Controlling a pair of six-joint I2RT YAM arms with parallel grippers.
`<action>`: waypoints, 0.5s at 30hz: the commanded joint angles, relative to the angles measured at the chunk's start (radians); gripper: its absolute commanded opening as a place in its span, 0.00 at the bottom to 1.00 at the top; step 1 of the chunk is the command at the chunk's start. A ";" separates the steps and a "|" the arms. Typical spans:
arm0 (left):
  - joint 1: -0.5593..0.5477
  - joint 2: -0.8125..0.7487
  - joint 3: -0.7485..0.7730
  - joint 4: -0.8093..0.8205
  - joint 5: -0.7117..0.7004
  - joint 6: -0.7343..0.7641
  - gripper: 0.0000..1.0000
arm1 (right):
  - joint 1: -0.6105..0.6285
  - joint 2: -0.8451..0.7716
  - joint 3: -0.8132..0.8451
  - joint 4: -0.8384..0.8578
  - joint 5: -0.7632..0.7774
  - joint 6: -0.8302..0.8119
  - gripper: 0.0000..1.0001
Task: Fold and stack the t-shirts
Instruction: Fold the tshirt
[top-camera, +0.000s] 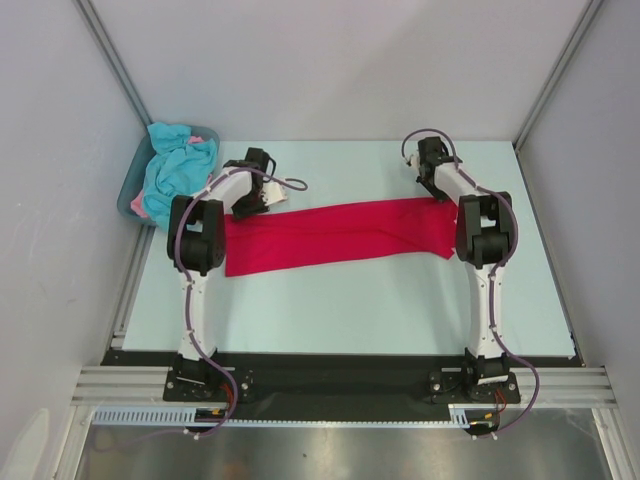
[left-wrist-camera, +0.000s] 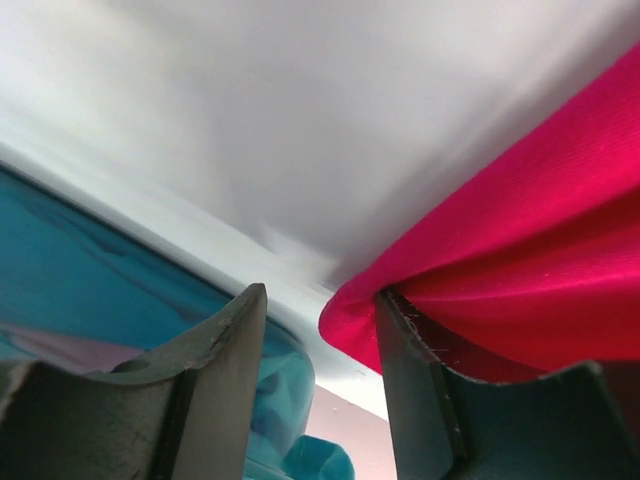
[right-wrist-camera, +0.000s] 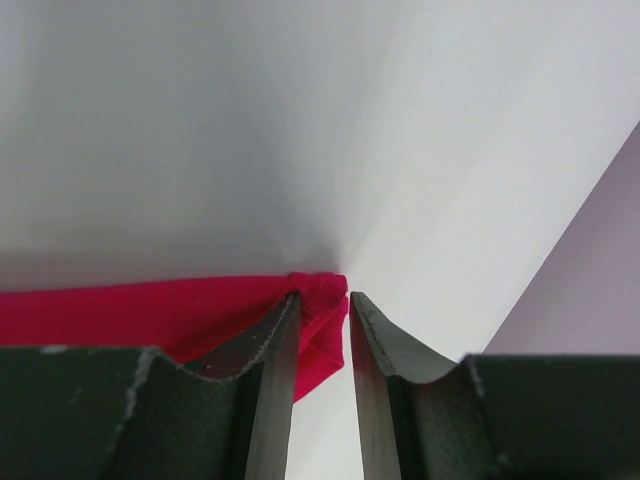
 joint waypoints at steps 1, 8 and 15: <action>0.006 -0.038 -0.012 0.068 0.037 -0.005 0.54 | 0.011 0.033 -0.040 0.095 -0.093 0.014 0.33; 0.006 -0.141 -0.086 0.065 0.083 0.033 0.54 | 0.017 -0.013 -0.063 0.064 -0.112 0.014 0.39; 0.006 -0.251 -0.089 0.001 0.128 0.087 0.55 | 0.025 -0.134 -0.069 -0.098 -0.211 -0.023 0.58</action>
